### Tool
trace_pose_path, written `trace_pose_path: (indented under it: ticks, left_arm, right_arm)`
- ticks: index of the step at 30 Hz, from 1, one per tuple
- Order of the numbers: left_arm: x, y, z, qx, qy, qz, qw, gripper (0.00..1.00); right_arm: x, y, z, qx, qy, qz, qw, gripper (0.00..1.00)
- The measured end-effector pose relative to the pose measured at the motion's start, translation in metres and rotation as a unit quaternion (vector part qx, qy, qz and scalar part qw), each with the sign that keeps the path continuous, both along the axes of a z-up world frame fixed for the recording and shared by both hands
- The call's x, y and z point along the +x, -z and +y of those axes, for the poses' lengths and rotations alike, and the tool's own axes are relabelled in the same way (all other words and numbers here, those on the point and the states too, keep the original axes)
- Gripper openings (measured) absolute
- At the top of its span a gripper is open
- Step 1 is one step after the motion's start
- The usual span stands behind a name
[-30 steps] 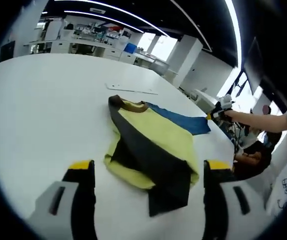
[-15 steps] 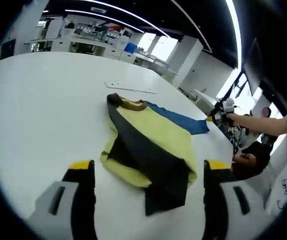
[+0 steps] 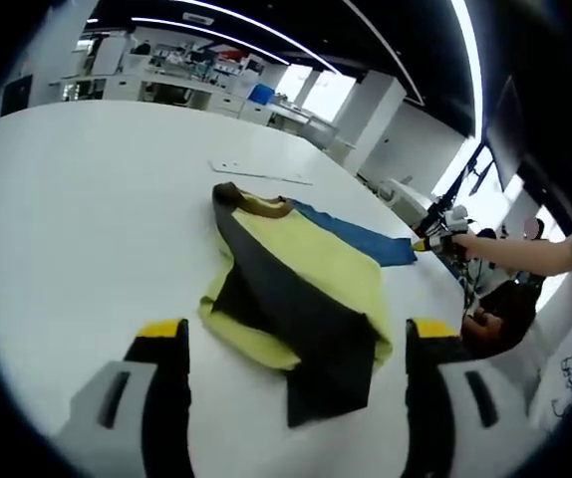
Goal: Fold the garment on the visible template until the final outline fits inside the template.
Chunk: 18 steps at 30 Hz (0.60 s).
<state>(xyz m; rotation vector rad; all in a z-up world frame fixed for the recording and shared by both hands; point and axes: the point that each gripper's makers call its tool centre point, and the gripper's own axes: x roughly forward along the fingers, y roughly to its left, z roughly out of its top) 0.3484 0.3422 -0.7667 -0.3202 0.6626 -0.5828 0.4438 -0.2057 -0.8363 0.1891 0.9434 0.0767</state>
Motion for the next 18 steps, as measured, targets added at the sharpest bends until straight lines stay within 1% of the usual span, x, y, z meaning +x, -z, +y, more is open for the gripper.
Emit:
trace_pose_path:
  ticks: [3,5,6,10,12,16,18]
  left_arm:
    - [0.000,0.001,0.002,-0.001,-0.002,0.001,1.0000,0.87]
    - [-0.001,0.001,0.003,0.000,-0.004,0.001,1.0000,0.86]
    - [-0.001,0.001,0.003,0.000,-0.004,0.001,1.0000,0.86]
    - [-0.001,0.001,0.004,-0.001,-0.006,0.001,1.0000,0.86]
    - [-0.001,0.000,0.003,-0.002,-0.007,0.000,1.0000,0.86]
    - [-0.002,-0.002,0.001,-0.004,-0.008,-0.001,1.0000,0.86]
    - [-0.002,-0.002,0.000,-0.006,-0.006,-0.003,1.0000,0.86]
  right_arm:
    - [-0.001,-0.001,0.001,0.005,0.007,-0.005,1.0000,0.04]
    - [0.000,0.000,0.004,0.017,0.015,-0.005,0.9997,0.01]
    - [0.000,0.001,0.004,0.016,0.017,-0.005,0.9997,0.00]
    - [-0.001,-0.003,0.006,0.017,0.018,-0.010,0.9996,0.00]
    - [-0.002,-0.009,0.008,0.016,0.019,-0.013,0.9996,0.00]
    - [0.002,-0.014,0.012,0.024,0.018,-0.023,0.9993,0.00]
    - [0.004,-0.020,0.015,0.024,0.016,-0.026,0.9992,0.00]
